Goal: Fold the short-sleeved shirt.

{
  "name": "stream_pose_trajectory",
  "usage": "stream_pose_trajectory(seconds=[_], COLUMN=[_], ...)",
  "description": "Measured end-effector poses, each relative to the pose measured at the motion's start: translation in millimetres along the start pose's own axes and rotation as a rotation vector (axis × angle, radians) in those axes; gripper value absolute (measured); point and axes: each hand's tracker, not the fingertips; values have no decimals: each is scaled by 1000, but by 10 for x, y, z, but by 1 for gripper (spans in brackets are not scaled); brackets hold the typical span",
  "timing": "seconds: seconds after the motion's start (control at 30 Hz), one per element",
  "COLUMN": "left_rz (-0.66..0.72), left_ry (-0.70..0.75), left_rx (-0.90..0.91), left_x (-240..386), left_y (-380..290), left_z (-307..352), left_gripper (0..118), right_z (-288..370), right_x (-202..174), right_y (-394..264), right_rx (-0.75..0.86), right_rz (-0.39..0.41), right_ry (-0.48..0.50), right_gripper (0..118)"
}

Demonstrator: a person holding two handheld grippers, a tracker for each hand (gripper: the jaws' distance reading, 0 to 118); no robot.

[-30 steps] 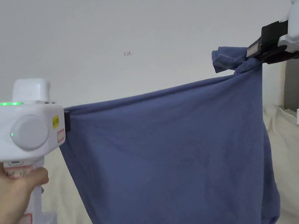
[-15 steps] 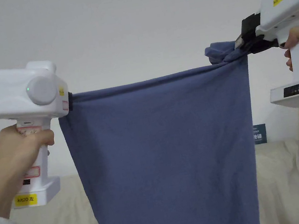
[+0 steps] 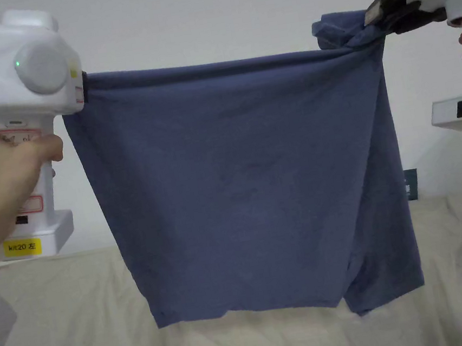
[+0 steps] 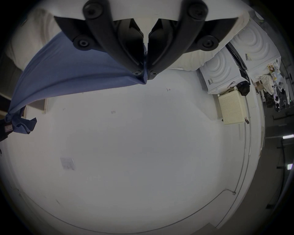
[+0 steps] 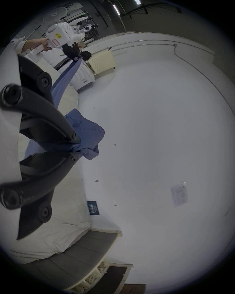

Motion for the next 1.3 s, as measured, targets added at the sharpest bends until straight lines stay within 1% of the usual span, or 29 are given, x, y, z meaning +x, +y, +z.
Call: stream_pose_trajectory(seconds=[0.13, 0.17, 0.2, 0.27, 0.3, 0.33, 0.4, 0.43, 0.47, 0.5, 0.53, 0.57, 0.6, 0.67, 0.73, 0.8, 0.9, 1.0, 1.07, 1.13, 1.2, 1.3], left_rz=[-34, -37, -51, -58, -55, -45, -45, -43, -47, -59, -69, -81, -91, -68, -51, -6, 1, 0, 17, 5, -62, -88], left_ry=[-14, -12, -9, 17, -2, -21, -28, -25, -37, -32, -20, -37, -39, -67, -62, -55, -53, -59, -62, -69, -74, -75], left_rx=[-100, -132, -165, -227, -252, -272, -366, -417, -454, -470, -486, -488, -523, -543, -587, -638, -679, -710, -708, -712, -719, -718], left_x=[103, 132, 165, 230, 247, 263, 289, 303, 311, 325, 315, 321, 323, 291, 249, 153, 34, -70, -98, -101, -64, -68], left_y=[-562, -739, -948, -1378, -1598, -1818, -2243, -2461, -2659, -2830, -2986, -3129, -3246, -3467, -3665, -3898, -4175, -4375, -4460, -4551, -4633, -4705], left_z=[-64, -90, -99, -74, -40, -5, 73, 147, 235, 340, 424, 536, 662, 922, 1158, 1436, 1793, 2135, 2387, 2595, 2809, 3052], left_gripper=[3, 3, 3, 3, 3, 3, 3, 3, 3, 3, 3, 3, 3, 3, 3, 3, 3, 3, 3, 3, 3, 3], right_z=[-125, -160, -262, -315, -321, -361, -362, -354, -327, -281, -237, -153, -51, 133, 324, 531, 856, 1154, 1350, 1537, 1706, 1931], right_x=[91, 132, 260, 366, 409, 496, 581, 629, 682, 718, 742, 754, 724, 687, 673, 664, 639, 618, 628, 623, 590, 534], right_y=[-656, -830, -928, -1292, -1487, -1642, -2036, -2245, -2447, -2649, -2827, -3004, -3192, -3498, -3781, -4047, -4360, -4598, -4733, -4849, -4947, -5089], right_rx=[-105, -134, -158, -202, -225, -247, -308, -343, -375, -405, -437, -462, -476, -503, -539, -563, -575, -599, -600, -593, -584, -595], right_rz=[0, -16, -27, -73, -91, -98, -101, -105, -130, -160, -172, -181, -182, -178, -173, -196, -201, -176, -197, -226, -215, -197], right_ry=[-27, -29, -21, -16, -20, -22, -53, -54, -67, -67, -58, -44, -50, -51, -69, -86, -107, -133, -151, -171, -182, -204], right_gripper=[9, 8, 8, 8, 8, 8, 8, 8, 8, 8, 9, 8, 9, 8, 8, 8, 8, 8, 8, 8, 8, 8])
